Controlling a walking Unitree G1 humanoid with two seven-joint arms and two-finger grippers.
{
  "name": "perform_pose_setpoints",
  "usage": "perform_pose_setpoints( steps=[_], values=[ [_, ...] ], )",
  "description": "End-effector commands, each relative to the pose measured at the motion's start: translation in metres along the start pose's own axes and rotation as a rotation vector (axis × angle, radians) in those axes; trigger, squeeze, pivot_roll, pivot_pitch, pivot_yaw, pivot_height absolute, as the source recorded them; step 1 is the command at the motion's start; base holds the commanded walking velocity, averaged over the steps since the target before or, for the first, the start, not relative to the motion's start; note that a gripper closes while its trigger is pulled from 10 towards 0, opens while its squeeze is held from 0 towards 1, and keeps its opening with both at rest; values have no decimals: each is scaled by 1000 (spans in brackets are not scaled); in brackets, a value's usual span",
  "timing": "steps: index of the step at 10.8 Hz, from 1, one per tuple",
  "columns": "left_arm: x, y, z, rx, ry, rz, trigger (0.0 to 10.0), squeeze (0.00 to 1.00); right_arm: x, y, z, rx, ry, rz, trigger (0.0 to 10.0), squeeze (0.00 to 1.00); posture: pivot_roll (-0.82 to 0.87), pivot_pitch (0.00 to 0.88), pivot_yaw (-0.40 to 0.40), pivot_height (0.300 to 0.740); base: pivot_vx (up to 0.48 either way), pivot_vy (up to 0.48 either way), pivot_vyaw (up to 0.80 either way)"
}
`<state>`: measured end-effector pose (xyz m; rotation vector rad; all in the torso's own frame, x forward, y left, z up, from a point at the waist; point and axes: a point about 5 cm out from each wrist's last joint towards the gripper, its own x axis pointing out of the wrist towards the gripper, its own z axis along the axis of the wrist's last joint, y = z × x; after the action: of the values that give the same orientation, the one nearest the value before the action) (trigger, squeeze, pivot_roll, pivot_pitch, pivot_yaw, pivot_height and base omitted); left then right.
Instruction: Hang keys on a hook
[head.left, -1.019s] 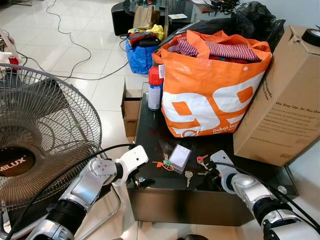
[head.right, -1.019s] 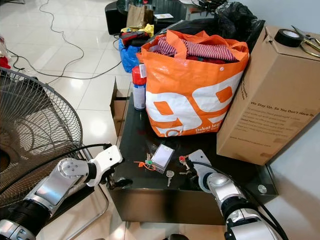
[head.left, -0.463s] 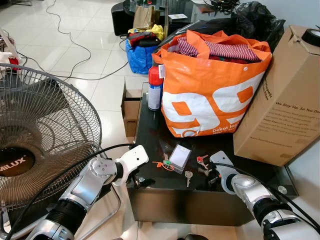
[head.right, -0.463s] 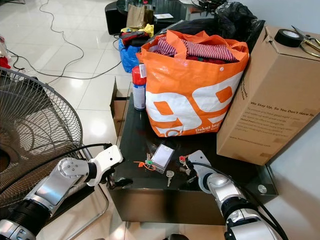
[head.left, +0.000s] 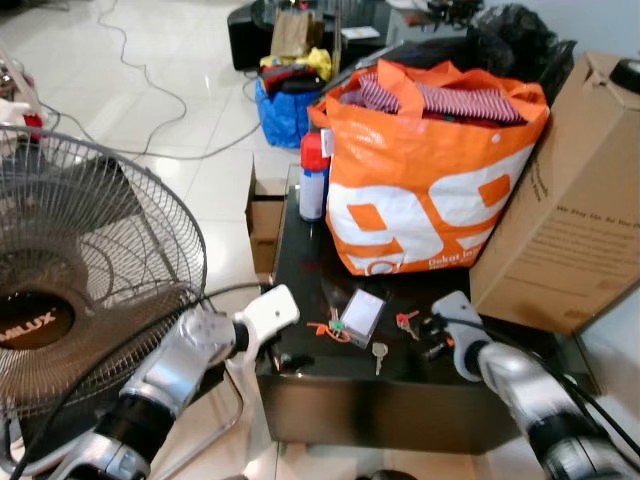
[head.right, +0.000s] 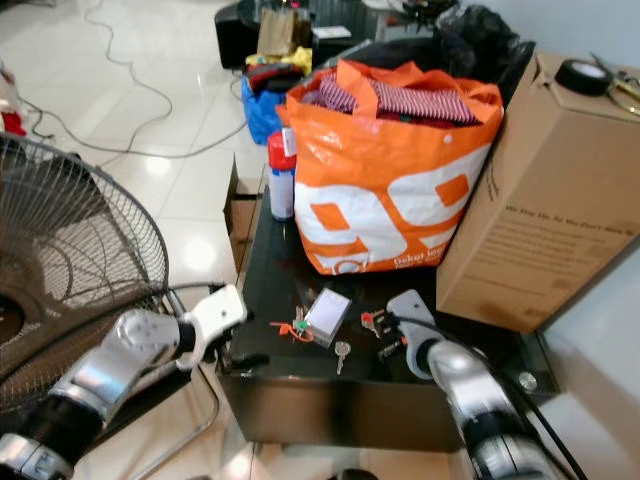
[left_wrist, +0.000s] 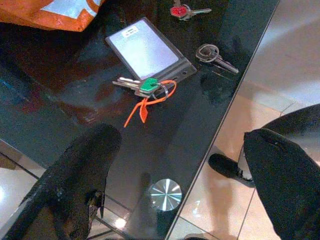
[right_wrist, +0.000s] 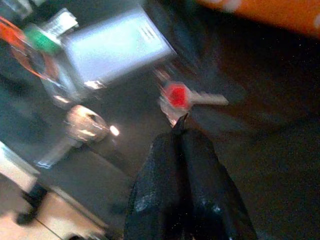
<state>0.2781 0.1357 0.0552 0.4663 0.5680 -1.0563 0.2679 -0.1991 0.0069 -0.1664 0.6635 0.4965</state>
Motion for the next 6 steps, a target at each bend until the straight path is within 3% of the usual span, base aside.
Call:
perform_pose_setpoints(
  steps=[1,4,6],
  values=[
    [-3,8,9,3,-42,18,10000,0,-12,-4,12,39,-77,12,0,0,-157,0,-2,740,0,0,0],
    [-20,26,29,-32,-171,145,10000,0,-52,6,44,240,-358,-81,0,0,-155,0,27,740,0,0,0],
    [-43,39,43,-84,-284,358,10000,0,-80,22,72,456,-578,-141,0,0,-157,0,52,740,0,0,0]
  ],
)
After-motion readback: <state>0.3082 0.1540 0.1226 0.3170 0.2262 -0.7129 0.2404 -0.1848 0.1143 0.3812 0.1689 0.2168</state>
